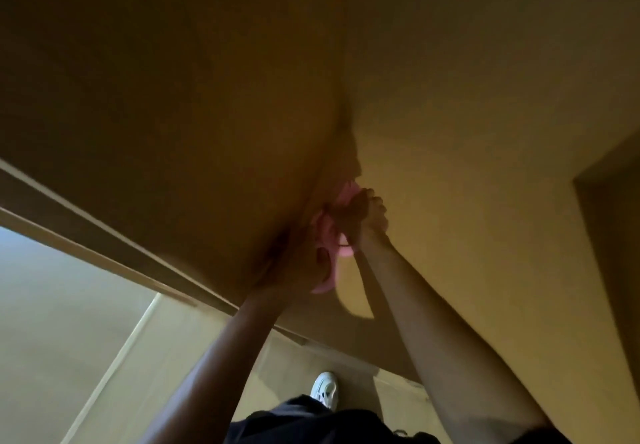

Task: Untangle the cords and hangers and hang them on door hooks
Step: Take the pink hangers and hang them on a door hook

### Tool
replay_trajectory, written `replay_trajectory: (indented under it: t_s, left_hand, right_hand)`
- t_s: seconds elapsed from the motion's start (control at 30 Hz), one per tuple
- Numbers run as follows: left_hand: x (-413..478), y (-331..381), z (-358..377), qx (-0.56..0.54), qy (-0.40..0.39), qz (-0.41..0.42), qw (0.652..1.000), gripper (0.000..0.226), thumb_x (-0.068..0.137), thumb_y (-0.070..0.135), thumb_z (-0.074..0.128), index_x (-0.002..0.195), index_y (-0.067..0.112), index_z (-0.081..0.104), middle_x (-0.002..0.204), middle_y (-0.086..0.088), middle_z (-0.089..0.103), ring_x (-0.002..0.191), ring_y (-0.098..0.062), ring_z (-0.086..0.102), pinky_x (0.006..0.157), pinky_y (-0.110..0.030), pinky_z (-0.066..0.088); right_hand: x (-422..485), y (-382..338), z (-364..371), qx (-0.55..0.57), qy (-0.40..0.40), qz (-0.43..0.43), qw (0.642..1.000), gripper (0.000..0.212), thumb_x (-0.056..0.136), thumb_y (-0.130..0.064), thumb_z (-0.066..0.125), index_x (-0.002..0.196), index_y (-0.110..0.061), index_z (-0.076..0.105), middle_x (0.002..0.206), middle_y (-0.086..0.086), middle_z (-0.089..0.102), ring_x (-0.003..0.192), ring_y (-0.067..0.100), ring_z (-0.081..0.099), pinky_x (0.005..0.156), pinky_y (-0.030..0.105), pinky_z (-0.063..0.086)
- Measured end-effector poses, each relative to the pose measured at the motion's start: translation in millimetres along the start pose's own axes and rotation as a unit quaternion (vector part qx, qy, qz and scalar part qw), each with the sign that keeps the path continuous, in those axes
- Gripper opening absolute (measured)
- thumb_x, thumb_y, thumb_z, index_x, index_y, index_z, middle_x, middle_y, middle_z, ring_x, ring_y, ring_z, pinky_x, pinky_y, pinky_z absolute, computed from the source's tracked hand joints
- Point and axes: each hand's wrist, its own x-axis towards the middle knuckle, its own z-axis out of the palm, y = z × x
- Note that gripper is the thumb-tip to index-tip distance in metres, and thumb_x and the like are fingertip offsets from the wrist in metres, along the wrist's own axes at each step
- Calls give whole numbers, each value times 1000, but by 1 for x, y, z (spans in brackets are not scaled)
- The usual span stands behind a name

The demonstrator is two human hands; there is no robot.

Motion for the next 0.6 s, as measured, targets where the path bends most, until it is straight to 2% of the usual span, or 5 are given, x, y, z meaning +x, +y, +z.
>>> replay_trajectory:
  t_s: [0.17, 0.27, 0.37, 0.5, 0.6]
  left_hand:
    - [5, -6, 35, -38, -58, 152, 986, 28, 88, 18, 54, 74, 17, 79, 72, -3, 74, 66, -19, 70, 73, -34, 52]
    - [7, -2, 30, -36, -50, 161, 985, 24, 87, 20, 57, 76, 14, 77, 74, -6, 73, 68, -24, 70, 73, -35, 52]
    - [8, -2, 32, -161, -79, 73, 981, 20, 67, 49, 72, 64, 29, 70, 64, 12, 68, 61, -4, 64, 68, -12, 45]
    - [5, 1, 28, -225, -81, 72, 968, 23, 65, 48, 75, 58, 27, 67, 59, 12, 65, 63, -4, 65, 66, -16, 46]
    - [3, 2, 1, -300, -81, 49, 949, 17, 75, 35, 72, 77, 18, 73, 92, -1, 74, 90, -18, 69, 72, -22, 45]
  right_hand:
    - [7, -27, 32, -42, 71, 5, 997, 45, 90, -36, 51, 122, -4, 44, 124, 15, 55, 111, 33, 53, 92, 42, 40]
    - [10, -32, 30, 30, 10, 25, 999, 48, 85, -32, 59, 122, -4, 47, 123, 16, 58, 113, 35, 55, 98, 43, 41]
    - [10, -26, 25, 57, -21, 1, 998, 37, 89, -35, 54, 114, -7, 59, 116, 16, 64, 109, 33, 60, 96, 41, 45]
    - [0, -11, 13, 163, -33, -47, 985, 22, 83, -19, 60, 100, -7, 67, 102, 17, 70, 97, 34, 66, 85, 43, 53]
    - [-11, 3, -11, 261, -44, -46, 963, 17, 76, -8, 60, 89, -14, 68, 90, 14, 72, 86, 31, 68, 80, 44, 56]
